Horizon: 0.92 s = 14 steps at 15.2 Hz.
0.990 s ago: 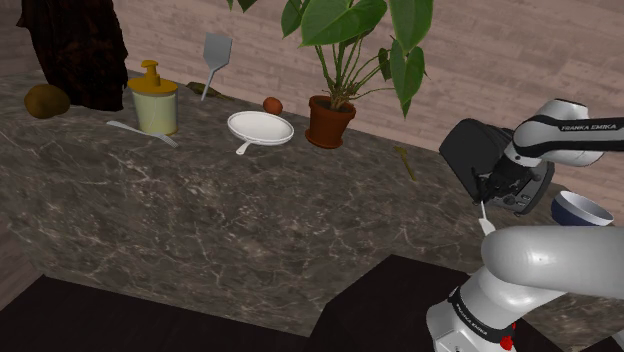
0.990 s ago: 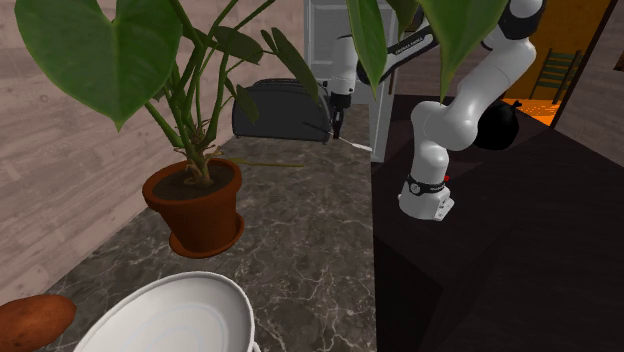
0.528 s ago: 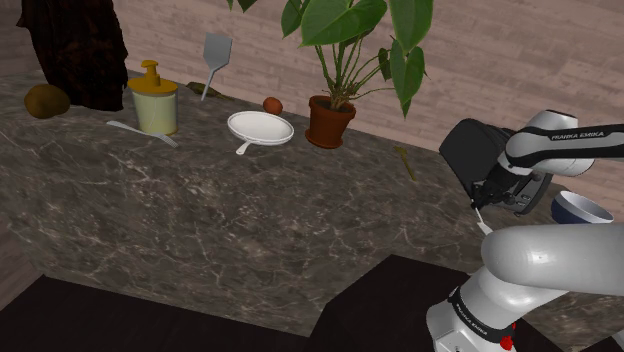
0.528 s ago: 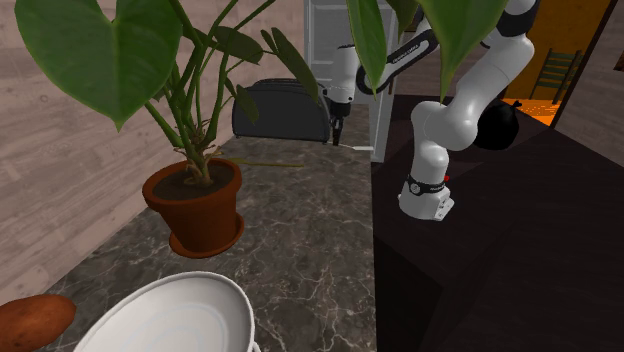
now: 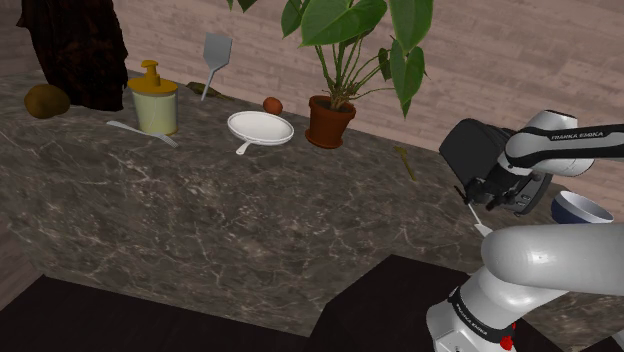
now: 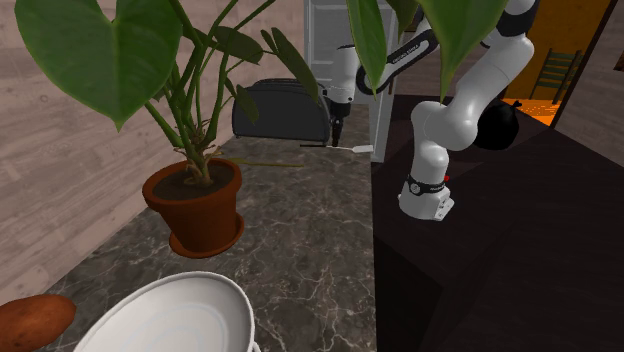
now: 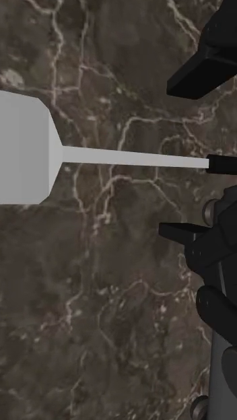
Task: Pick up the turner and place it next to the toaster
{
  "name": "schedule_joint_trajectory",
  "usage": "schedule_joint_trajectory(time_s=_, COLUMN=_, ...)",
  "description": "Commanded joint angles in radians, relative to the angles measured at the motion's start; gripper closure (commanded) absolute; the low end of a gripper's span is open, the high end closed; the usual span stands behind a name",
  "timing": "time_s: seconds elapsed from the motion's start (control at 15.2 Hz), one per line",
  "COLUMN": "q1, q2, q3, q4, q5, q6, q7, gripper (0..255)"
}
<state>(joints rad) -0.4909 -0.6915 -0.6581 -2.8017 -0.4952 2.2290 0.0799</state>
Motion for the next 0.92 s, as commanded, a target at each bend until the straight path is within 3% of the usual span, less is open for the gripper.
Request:
schedule_joint_trajectory(time_s=0.0, q1=0.000, q2=0.000, q3=0.000, q4=0.000, q5=0.000, q6=0.000, q7=0.000, gripper=0)
schedule_joint_trajectory(time_s=0.13, q1=0.000, q2=0.000, q3=0.000, q4=0.000, q5=0.000, q6=0.000, q7=0.000, gripper=0)
schedule_joint_trajectory(time_s=0.4, q1=-0.005, q2=-0.093, q3=0.067, q4=0.073, q5=0.043, q6=-0.166, q7=-0.006, gripper=0)
schedule_joint_trajectory(time_s=0.86, q1=-0.005, q2=-0.093, q3=0.067, q4=0.073, q5=0.043, q6=-0.166, q7=-0.006, gripper=0)
